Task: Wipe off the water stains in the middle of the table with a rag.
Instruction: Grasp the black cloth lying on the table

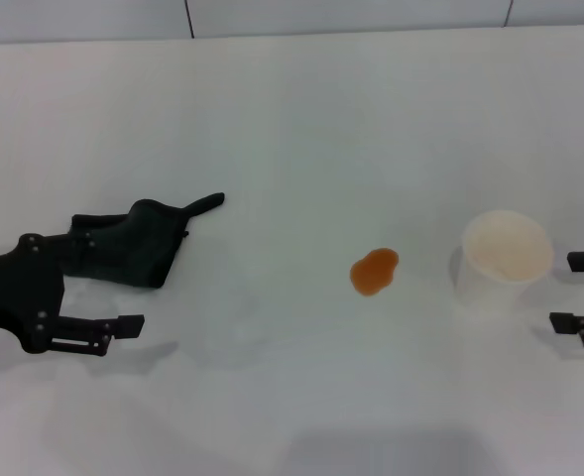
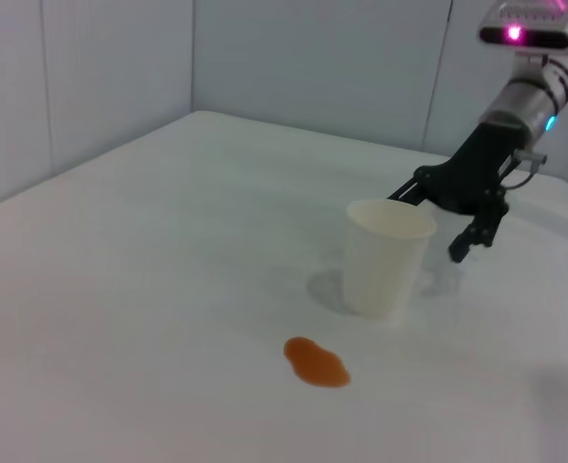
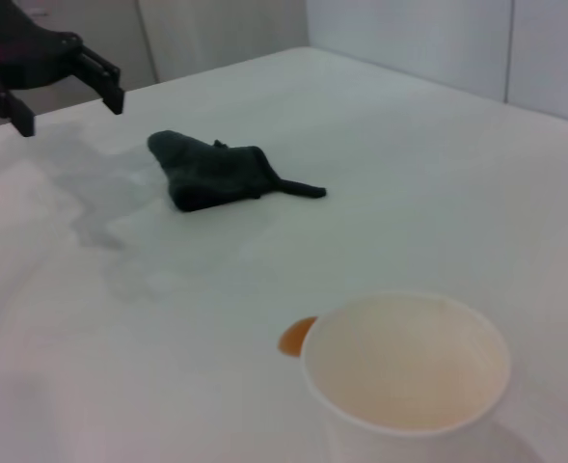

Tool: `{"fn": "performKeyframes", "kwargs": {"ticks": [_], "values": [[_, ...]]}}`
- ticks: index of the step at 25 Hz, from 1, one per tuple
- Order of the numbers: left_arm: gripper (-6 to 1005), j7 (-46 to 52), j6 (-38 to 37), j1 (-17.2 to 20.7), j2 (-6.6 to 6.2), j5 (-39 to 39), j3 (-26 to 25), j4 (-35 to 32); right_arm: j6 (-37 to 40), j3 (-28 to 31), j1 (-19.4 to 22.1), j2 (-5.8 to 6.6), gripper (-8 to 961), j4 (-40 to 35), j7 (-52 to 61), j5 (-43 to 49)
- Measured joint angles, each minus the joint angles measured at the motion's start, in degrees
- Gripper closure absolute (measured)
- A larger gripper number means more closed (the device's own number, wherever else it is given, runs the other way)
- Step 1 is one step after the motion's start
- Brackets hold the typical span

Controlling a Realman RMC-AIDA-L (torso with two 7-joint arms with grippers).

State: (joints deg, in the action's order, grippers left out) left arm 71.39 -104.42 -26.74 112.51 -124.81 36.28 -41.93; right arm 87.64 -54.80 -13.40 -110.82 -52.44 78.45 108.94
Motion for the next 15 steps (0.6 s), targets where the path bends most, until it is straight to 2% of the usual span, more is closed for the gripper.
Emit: {"fn": "performKeyframes", "kwargs": {"ticks": [6,13,15], "values": [[122,1.44,0.00,0.23,-0.15,-0.11,0.02,-1.92,8.15,5.93,-4.34,0.76,80,-5.96,7.29,6.80],[123,4.36,0.00,0.28,-0.17,-0.50,0.28,-4.02,12.32,6.08,-8.26,1.14,80,-11.51,12.47,9.46],[124,6.60,-0.10,0.14,-0.19,-1.61,0.50,-6.52,13.07,5.91,-9.30,1.02,80,-12.37,13.40,10.47]]}}
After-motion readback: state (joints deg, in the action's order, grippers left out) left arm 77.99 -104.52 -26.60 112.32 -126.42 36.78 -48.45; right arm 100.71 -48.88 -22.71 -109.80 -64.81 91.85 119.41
